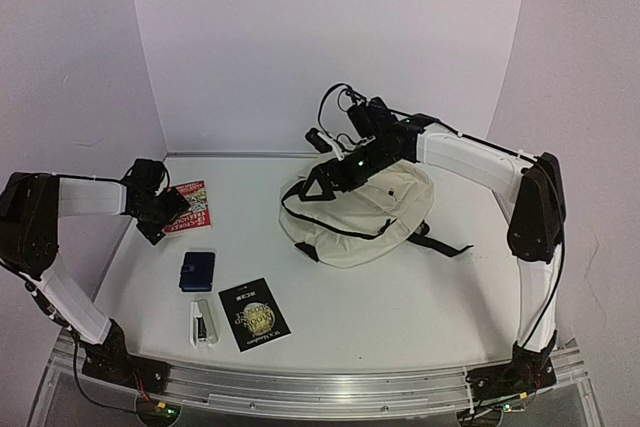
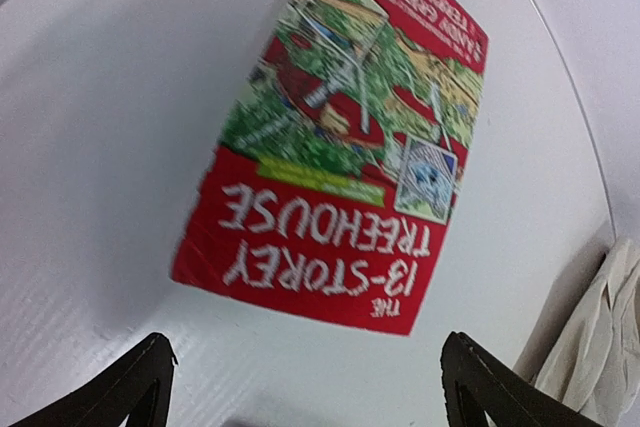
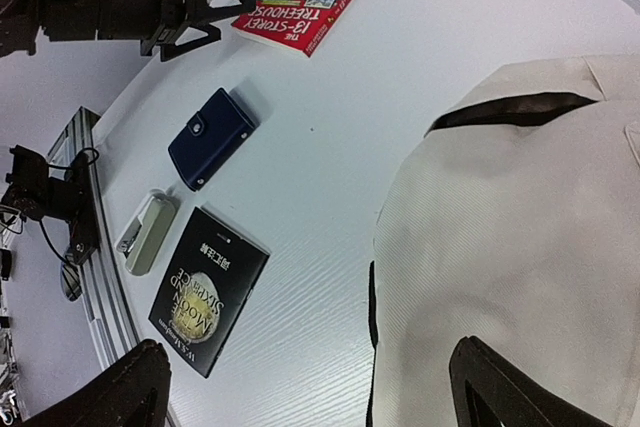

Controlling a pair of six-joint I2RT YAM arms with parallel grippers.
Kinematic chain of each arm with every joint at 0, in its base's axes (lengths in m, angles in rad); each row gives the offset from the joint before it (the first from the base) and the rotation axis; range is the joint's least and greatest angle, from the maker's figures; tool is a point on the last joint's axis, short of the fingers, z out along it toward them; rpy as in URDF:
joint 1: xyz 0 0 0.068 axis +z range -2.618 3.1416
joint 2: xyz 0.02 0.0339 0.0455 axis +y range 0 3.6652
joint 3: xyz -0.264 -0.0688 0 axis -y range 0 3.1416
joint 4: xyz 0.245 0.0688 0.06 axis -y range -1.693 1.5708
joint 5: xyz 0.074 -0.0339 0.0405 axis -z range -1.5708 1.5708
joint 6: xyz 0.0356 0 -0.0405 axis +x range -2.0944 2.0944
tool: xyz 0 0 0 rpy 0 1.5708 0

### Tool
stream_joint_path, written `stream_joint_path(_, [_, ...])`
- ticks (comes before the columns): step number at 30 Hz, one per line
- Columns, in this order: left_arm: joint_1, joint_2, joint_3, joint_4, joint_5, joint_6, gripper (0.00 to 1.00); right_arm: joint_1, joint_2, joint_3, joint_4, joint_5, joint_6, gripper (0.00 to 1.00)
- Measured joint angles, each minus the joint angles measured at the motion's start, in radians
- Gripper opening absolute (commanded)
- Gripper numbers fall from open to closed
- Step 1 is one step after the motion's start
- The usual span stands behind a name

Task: Pack the student bag
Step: Pick up the book from the center of the board.

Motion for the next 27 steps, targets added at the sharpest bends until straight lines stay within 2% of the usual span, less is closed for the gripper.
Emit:
stream_joint_path(7, [0.089,0.082,0.032,-0.002,0.032,0.037,0.92,0.033,0.071,0.064,0.01,0.0,0.05,0.97])
stream_joint_path(12, [0.163,0.225,0.144,0.017,0.081,0.077,0.85,0.042,0.099,0.072,0.016,0.0,0.079,0.96])
stream_joint_path(19, [0.209,0.389,0.328,0.037,0.142,0.178,0.8,0.041,0.101,0.079,0.05,-0.003,0.116,0.94])
stream_joint_path(24, [0.209,0.517,0.487,0.056,0.243,0.273,0.66,0.041,0.103,0.079,0.072,-0.006,0.134,0.91])
stream_joint_path(27, [0.209,0.562,0.529,0.091,0.317,0.321,0.58,0.041,0.112,0.079,0.082,-0.009,0.138,0.88])
